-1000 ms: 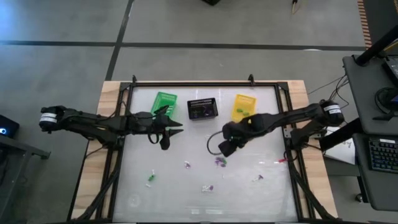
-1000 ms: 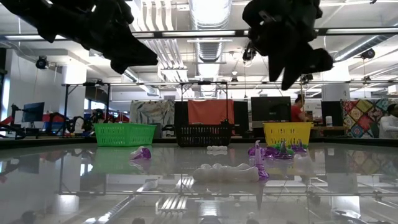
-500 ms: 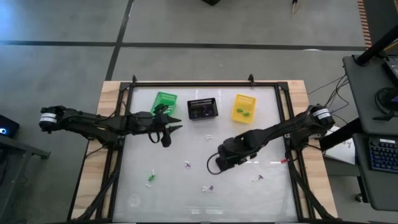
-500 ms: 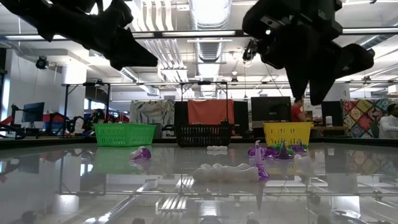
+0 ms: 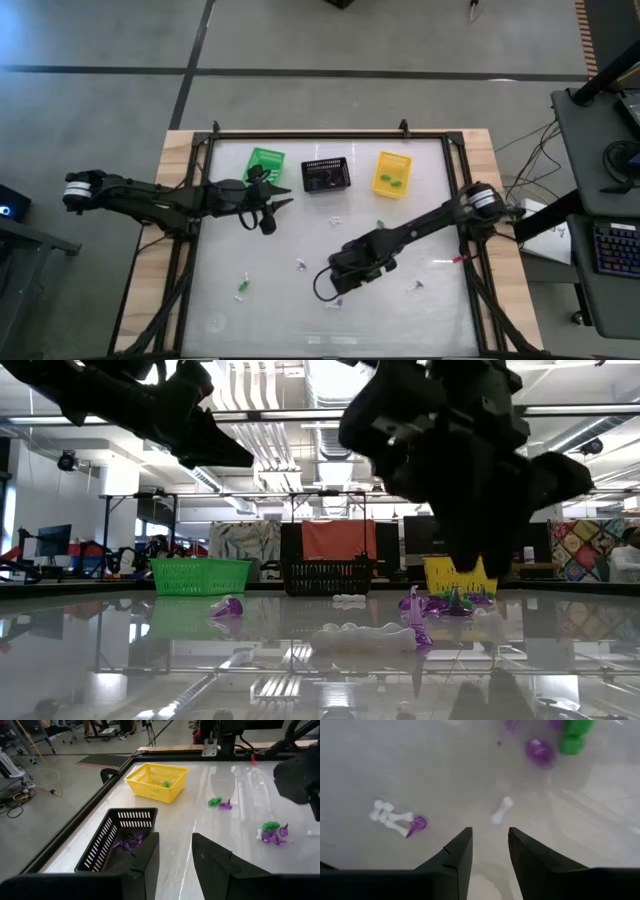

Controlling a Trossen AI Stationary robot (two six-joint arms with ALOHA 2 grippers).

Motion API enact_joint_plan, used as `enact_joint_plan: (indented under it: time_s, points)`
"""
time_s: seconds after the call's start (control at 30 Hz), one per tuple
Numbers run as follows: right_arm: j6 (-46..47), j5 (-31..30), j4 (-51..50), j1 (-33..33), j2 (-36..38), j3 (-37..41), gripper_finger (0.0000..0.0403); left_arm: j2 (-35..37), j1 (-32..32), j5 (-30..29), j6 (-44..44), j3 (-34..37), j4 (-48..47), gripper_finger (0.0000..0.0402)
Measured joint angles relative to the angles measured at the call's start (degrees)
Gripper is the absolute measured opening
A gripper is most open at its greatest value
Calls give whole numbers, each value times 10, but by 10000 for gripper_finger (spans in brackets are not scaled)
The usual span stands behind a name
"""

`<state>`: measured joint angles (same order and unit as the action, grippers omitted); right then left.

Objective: Sort Halloween decoration
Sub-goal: Put the white bone toy into the green basket

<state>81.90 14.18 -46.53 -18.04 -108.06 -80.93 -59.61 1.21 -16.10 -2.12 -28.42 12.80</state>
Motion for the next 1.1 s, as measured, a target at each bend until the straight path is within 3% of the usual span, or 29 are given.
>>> enact_joint_plan:
  time_s: [0.43, 0.6, 0.73, 0.9, 1.1]
  points:
    - [-3, 8, -12, -4, -45, -15, 83, 0, 0, 0, -17, 0, 0, 98]
    - [-8, -1, -61, -5, -30, -23, 78, -1, 0, 0, -25, 0, 3, 98]
    - [-76, -5, -148, -5, -18, -24, 82, -1, 0, 0, -31, 0, 13, 98]
    - [-110, -81, -281, -4, -12, -24, 87, -3, 0, 0, -32, 0, 13, 98]
    - [-160, -161, -307, 12, -11, -22, 82, -3, 0, 1, -37, 0, 54, 98]
